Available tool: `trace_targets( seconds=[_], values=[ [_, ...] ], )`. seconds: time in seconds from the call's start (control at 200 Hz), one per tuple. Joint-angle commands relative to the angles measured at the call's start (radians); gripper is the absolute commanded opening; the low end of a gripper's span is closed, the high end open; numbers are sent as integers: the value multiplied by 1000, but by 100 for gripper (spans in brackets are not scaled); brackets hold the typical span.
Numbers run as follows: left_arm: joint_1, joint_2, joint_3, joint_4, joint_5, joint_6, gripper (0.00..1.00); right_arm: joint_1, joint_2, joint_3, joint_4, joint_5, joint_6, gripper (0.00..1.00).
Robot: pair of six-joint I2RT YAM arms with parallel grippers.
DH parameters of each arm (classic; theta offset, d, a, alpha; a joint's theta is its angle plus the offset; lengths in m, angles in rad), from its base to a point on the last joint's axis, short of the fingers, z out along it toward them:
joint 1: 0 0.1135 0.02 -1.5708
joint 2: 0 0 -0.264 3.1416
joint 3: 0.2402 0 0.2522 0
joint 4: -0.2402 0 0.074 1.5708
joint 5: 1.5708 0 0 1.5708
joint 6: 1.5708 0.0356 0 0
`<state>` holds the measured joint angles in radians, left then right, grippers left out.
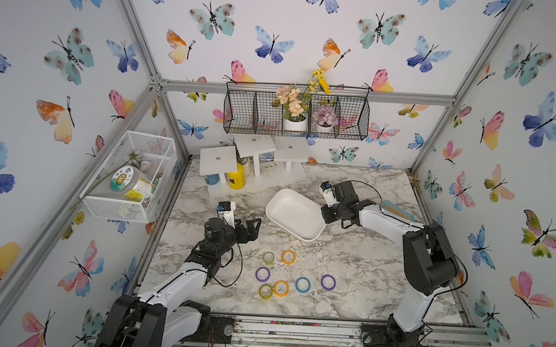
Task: Put the transparent tape into the storage box
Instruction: Place the storage box at the center of the board.
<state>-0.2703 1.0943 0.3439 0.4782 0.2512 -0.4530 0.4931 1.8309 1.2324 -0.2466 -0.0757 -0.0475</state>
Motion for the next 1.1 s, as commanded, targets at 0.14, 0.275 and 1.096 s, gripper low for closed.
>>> trace_targets(
  seconds=[0.14, 0.275, 1.096],
  values=[
    [-1, 40, 28, 25, 89, 14, 99, -14, 84, 136, -201, -120, -255, 8],
    [-1, 44, 34, 17, 93, 15, 99, -18, 146, 217, -294, -126, -326, 10],
    [-72, 151, 84, 29, 115, 45, 99, -33, -113, 130, -262, 7, 85, 55]
  ],
)
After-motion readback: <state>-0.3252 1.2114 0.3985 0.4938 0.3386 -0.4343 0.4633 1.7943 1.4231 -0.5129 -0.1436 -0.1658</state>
